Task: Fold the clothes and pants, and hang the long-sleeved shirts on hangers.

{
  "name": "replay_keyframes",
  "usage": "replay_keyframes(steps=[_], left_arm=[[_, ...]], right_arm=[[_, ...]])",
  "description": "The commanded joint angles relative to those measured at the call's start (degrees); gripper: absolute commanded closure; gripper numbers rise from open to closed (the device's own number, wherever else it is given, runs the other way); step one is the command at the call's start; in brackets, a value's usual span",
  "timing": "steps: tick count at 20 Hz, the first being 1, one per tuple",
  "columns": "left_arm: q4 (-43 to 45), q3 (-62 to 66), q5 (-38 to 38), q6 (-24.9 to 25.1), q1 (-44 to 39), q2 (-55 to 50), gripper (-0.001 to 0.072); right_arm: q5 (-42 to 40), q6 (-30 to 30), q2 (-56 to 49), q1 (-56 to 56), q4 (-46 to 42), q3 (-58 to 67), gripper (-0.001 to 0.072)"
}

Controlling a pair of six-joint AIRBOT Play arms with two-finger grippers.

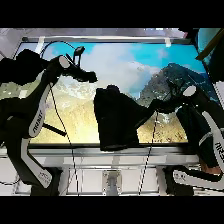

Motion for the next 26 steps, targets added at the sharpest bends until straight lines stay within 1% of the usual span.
replay_keyframes(steps=[1,2,3,5,6,8,9,10,11,15,17,19,20,22,24,25,26], left_arm=[[-4.4,0.0,-0.8,5.4,-2.1,-5.2,0.0187],[-8.6,0.0,-0.1,6.8,-2.1,-6.9,0.0187],[-14.6,0.0,0.3,8.5,-2.1,-8.5,0.0187],[-24.4,0.1,0.3,12.6,-1.8,-11.0,0.0203],[-25.5,0.1,0.2,12.9,-1.8,-11.8,0.0206],[-25.1,0.1,-2.1,13.0,-1.9,-12.8,0.0246],[-25.1,0.1,-3.4,13.2,-2.0,-12.9,0.0361],[-25.2,0.1,-4.0,14.0,-2.0,-12.8,0.0607],[-25.2,0.1,-4.0,14.0,-2.0,-12.5,0.0671],[-25.0,0.1,-3.9,14.0,-1.1,-8.5,0.0672],[-22.5,0.1,-3.8,14.0,0.2,-5.6,0.0672],[-20.5,0.1,-4.9,13.7,1.8,-3.2,0.0673],[-20.3,0.1,-5.4,13.7,2.4,-2.3,0.0672],[-20.3,0.1,-5.3,13.7,3.0,-1.5,0.0672],[-20.3,0.1,-5.6,13.8,2.8,-2.0,0.0671],[-20.2,0.1,-5.8,13.8,2.5,-2.3,0.0611],[-20.1,0.1,-5.8,13.7,2.2,-2.8,0.0436]], right_arm=[[1.6,-0.3,-0.7,-0.1,-0.3,-0.3,0.0088],[3.1,-0.3,-0.6,-0.1,-0.3,-0.3,0.0088],[4.7,-0.3,-0.6,-0.1,-0.3,-0.3,0.0088],[6.5,-0.4,-0.6,-0.1,-0.3,-0.3,0.0088],[6.7,-0.4,-0.6,-0.1,-0.2,-0.3,0.0088],[6.7,-0.4,-0.6,-0.1,-0.2,-0.3,0.0088],[6.7,-0.4,-0.7,-0.1,-0.2,-0.3,0.0088],[6.3,-0.4,-0.7,-0.1,-0.2,-0.3,0.0088],[5.6,-0.4,-0.7,-0.1,0.1,-0.3,0.0088],[1.2,-0.2,-1.3,0.0,0.5,-0.4,0.0088],[0.0,0.0,-2.4,0.0,-1.2,-1.3,0.0089],[-4.4,1.3,-2.8,-0.1,-2.5,-3.8,0.0099],[-6.5,1.3,-3.1,-0.1,-1.8,-4.7,0.0130],[-9.1,0.0,-4.7,-0.1,2.7,-5.4,0.0130],[-10.5,-4.3,-6.8,-0.1,9.1,-5.4,0.0130],[-11.2,-6.4,-7.6,-0.1,12.2,-5.4,0.0145],[-11.9,-7.7,-7.9,-0.1,14.1,-5.3,0.0275]])
